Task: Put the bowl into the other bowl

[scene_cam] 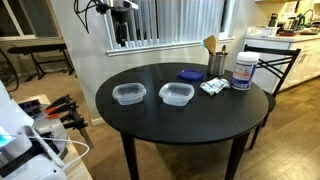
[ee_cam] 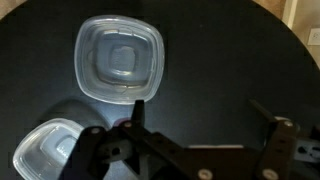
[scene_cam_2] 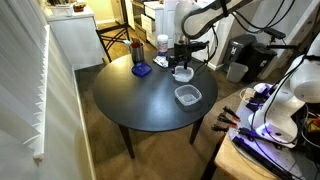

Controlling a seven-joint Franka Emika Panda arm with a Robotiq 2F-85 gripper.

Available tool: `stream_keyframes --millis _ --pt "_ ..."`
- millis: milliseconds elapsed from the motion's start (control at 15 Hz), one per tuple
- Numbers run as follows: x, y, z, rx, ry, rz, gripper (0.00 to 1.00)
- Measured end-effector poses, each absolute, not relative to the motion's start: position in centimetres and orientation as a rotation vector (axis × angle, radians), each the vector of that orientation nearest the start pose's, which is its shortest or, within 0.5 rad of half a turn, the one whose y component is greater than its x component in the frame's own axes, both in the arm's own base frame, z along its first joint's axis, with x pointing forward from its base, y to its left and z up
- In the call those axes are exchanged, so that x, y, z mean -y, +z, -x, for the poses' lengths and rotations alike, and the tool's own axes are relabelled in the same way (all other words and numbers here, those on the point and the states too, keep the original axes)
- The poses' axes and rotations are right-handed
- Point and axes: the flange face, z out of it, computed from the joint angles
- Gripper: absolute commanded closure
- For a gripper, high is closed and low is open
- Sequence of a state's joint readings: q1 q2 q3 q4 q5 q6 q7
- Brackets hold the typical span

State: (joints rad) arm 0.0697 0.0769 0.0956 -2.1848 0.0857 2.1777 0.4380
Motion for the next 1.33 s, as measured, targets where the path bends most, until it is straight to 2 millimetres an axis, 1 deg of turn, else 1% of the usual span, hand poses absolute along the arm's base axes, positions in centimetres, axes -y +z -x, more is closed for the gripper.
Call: stream_keyframes --millis 133,267,1000,1133,1333 --pt "-8.8 34.0 -53.3 -0.512 0.173 3.047 0.00" --pt "-8.7 33.6 -53.6 -0.515 0.180 3.047 0.00" --pt "-8.7 33.6 -53.7 -0.516 0.180 3.047 0.00" --pt "-8.3 33.1 -53.9 -0.530 0.167 3.043 0.00" --pt "-6.8 31.4 -54.7 -0.577 0.127 3.031 0.00"
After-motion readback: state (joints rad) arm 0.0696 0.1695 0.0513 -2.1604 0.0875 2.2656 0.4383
